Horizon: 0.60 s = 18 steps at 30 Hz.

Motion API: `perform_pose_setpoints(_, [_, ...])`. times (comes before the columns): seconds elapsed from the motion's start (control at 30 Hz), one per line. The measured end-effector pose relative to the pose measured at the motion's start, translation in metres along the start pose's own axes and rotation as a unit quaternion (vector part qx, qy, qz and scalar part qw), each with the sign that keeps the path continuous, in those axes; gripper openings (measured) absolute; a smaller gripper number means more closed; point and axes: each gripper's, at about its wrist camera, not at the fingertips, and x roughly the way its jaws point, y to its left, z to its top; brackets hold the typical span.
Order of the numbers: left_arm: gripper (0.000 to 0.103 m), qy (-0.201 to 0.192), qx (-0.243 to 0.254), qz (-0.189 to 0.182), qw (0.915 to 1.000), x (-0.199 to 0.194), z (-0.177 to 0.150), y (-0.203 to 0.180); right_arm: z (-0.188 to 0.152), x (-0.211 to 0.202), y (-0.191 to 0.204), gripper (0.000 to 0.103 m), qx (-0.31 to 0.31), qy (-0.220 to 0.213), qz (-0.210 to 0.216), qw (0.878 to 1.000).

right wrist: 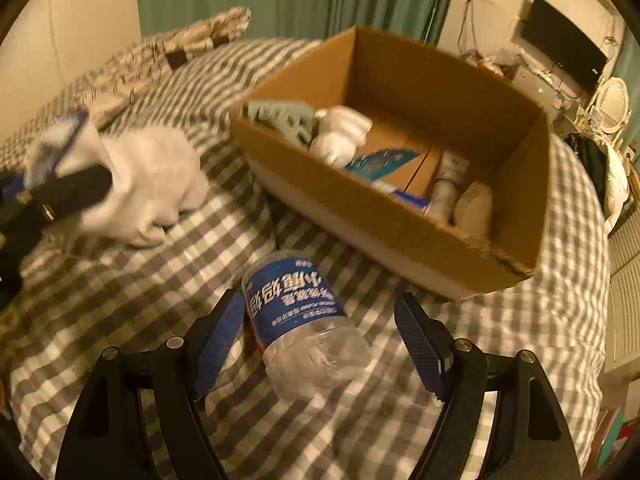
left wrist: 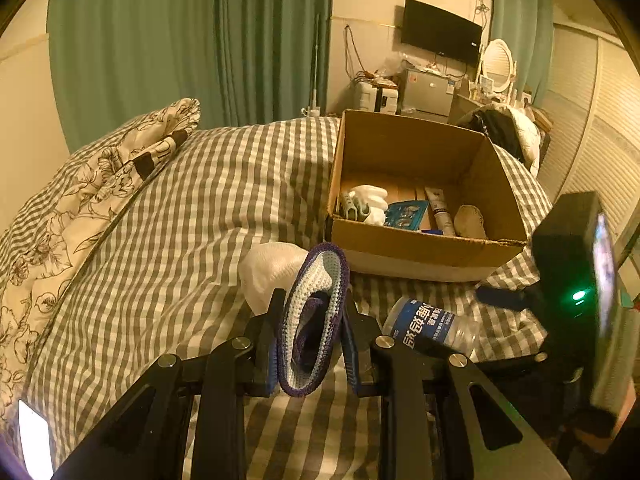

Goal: Organize objects
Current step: 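Grasp the blue-labelled dental floss container with the right tool while the left holds the sock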

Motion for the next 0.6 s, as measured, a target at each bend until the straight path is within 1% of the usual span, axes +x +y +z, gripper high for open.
perform_pose_setpoints(0.17, [0.025,0.001,-0.004,-0.01,0.9999,0.002,-0.001,0.002,-0.002,0.024,-0.002,0.077,0.008,0.038,0.022,0.999])
perform_pose_setpoints(0.3, [0.025,0.002,-0.009,-0.014,0.9999,0.001,-0.003,0.004,-0.005,0.042,0.001,0.077,0.008,0.07,0.019,0.997])
perform_pose_setpoints(0.47, [0.025,0.005,-0.005,-0.012,0.9999,-0.004,-0.007,0.003,-0.008,0.048,0.002,0.077,0.008,0.084,0.016,0.996])
perform_pose_setpoints(0.6, [0.025,0.005,-0.002,-0.012,0.9999,-0.01,-0.01,0.001,-0.013,0.045,0.009,0.075,-0.004,0.086,0.002,0.996])
